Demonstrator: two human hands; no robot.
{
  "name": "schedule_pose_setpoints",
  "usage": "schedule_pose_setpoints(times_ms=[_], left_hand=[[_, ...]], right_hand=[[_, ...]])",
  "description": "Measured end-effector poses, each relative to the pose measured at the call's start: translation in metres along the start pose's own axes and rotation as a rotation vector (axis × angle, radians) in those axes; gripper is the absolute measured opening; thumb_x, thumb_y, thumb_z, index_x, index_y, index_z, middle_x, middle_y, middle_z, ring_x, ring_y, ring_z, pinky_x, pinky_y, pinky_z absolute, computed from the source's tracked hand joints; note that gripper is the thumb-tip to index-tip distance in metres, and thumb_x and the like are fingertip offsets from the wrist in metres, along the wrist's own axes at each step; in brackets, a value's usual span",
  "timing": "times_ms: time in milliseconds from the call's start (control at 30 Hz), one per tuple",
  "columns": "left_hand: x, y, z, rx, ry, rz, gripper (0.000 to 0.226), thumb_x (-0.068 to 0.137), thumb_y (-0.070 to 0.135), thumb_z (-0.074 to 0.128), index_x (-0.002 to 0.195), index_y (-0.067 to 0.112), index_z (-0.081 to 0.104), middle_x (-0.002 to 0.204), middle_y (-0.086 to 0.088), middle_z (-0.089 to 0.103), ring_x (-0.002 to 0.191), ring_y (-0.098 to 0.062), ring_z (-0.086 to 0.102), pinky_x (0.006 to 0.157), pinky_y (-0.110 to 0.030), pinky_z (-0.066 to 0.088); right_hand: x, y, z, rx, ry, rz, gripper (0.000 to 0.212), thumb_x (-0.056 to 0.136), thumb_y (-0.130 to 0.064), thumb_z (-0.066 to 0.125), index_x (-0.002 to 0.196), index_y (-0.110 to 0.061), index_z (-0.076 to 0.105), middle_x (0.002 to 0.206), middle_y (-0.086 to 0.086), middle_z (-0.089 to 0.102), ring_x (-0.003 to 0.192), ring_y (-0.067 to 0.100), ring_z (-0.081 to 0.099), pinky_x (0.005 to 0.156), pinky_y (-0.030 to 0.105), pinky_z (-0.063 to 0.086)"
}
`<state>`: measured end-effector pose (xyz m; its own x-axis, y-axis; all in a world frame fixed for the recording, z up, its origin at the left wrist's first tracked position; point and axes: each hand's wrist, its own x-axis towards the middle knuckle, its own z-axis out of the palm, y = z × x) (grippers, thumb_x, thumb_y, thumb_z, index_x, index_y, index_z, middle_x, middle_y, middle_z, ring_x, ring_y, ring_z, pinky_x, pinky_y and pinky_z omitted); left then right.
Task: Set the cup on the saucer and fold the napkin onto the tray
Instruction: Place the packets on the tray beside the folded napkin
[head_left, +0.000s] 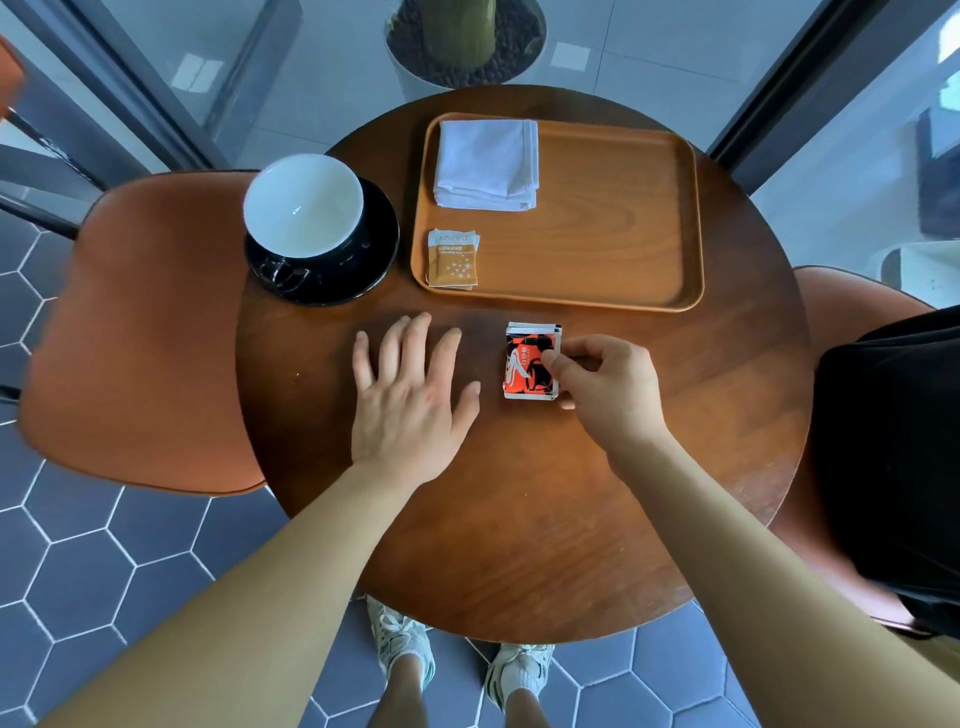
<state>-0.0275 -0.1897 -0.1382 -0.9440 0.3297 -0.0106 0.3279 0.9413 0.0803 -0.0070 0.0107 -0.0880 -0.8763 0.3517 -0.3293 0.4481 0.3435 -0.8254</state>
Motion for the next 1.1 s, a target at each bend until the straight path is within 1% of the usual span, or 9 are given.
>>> schedule_pose_setpoints(times_ms=[133, 233, 367, 467, 533, 700, 867, 967, 1100], left_hand=[[0.0, -0.002, -0.001, 0.001, 0.012, -0.008, 0.057, 0.096, 0.054, 0.036, 0.142, 0.022, 0.043, 0.15, -0.012, 0.042, 0.142, -0.031, 0.035, 0.117, -0.061, 0.02], [0.001, -0.002, -0.001, -0.011, 0.026, -0.019, 0.056, 0.096, 0.054, 0.035, 0.141, 0.022, 0.044, 0.149, -0.012, 0.043, 0.142, -0.031, 0.035, 0.118, -0.06, 0.02], [0.0, -0.002, 0.002, -0.015, 0.046, -0.016, 0.056, 0.095, 0.055, 0.036, 0.14, 0.023, 0.045, 0.149, -0.011, 0.044, 0.141, -0.031, 0.036, 0.118, -0.059, 0.019], [0.001, -0.003, 0.002, -0.018, 0.045, -0.016, 0.057, 0.094, 0.055, 0.037, 0.14, 0.023, 0.044, 0.148, -0.012, 0.044, 0.141, -0.031, 0.035, 0.118, -0.06, 0.019], [0.001, -0.003, 0.002, -0.023, 0.045, -0.018, 0.057, 0.094, 0.055, 0.038, 0.14, 0.023, 0.045, 0.148, -0.011, 0.044, 0.141, -0.031, 0.035, 0.118, -0.06, 0.019], [0.002, -0.004, 0.001, -0.034, 0.057, -0.016, 0.056, 0.093, 0.054, 0.04, 0.139, 0.023, 0.046, 0.148, -0.012, 0.045, 0.14, -0.031, 0.036, 0.118, -0.06, 0.02], [0.002, -0.005, 0.001, -0.036, 0.055, -0.018, 0.054, 0.093, 0.051, 0.039, 0.138, 0.023, 0.047, 0.147, -0.012, 0.046, 0.139, -0.031, 0.037, 0.117, -0.06, 0.022], [0.003, -0.004, 0.0, -0.042, 0.042, -0.02, 0.053, 0.092, 0.05, 0.038, 0.138, 0.024, 0.047, 0.147, -0.012, 0.046, 0.139, -0.032, 0.038, 0.117, -0.06, 0.023], [0.003, -0.005, -0.002, -0.039, 0.026, -0.024, 0.054, 0.092, 0.05, 0.037, 0.138, 0.024, 0.048, 0.147, -0.012, 0.046, 0.139, -0.032, 0.038, 0.117, -0.061, 0.023]], right_hand=[[0.011, -0.017, 0.005, 0.009, -0.001, -0.018, 0.018, 0.09, -0.024, 0.072, 0.075, -0.035, 0.07, 0.076, -0.005, 0.075, 0.07, 0.019, 0.071, 0.073, 0.05, 0.06], [0.025, -0.03, 0.007, -0.001, -0.004, -0.038, 0.01, 0.089, -0.025, 0.072, 0.081, -0.03, 0.074, 0.072, -0.006, 0.074, 0.065, 0.015, 0.067, 0.073, 0.05, 0.06], [0.044, -0.048, 0.01, -0.025, -0.013, -0.052, 0.016, 0.088, -0.024, 0.072, 0.075, -0.032, 0.07, 0.073, -0.005, 0.074, 0.071, 0.02, 0.071, 0.074, 0.052, 0.059], [0.061, -0.06, 0.015, -0.059, -0.021, -0.064, 0.006, 0.089, -0.022, 0.072, 0.083, -0.022, 0.075, 0.078, 0.001, 0.075, 0.076, 0.025, 0.071, 0.075, 0.053, 0.059], [0.074, -0.067, 0.018, -0.094, -0.02, -0.047, 0.014, 0.089, -0.023, 0.072, 0.094, -0.011, 0.077, 0.085, 0.007, 0.076, 0.082, 0.029, 0.072, 0.077, 0.053, 0.059], [0.098, -0.076, 0.02, -0.142, -0.013, -0.01, 0.014, 0.09, -0.023, 0.071, 0.094, -0.011, 0.077, 0.086, 0.009, 0.076, 0.084, 0.03, 0.072, 0.078, 0.053, 0.06], [0.109, -0.073, 0.022, -0.224, 0.027, 0.023, 0.014, 0.09, -0.026, 0.07, 0.089, -0.013, 0.076, 0.086, 0.011, 0.075, 0.078, 0.03, 0.07, 0.075, 0.045, 0.061], [0.11, -0.071, 0.024, -0.239, 0.022, 0.062, 0.015, 0.09, -0.025, 0.07, 0.081, -0.014, 0.072, 0.084, 0.014, 0.075, 0.077, 0.035, 0.073, 0.076, 0.05, 0.061], [0.11, -0.071, 0.025, -0.265, 0.029, 0.041, 0.017, 0.092, -0.023, 0.069, 0.081, -0.01, 0.07, 0.079, 0.01, 0.075, 0.06, 0.025, 0.074, 0.07, 0.045, 0.063]])
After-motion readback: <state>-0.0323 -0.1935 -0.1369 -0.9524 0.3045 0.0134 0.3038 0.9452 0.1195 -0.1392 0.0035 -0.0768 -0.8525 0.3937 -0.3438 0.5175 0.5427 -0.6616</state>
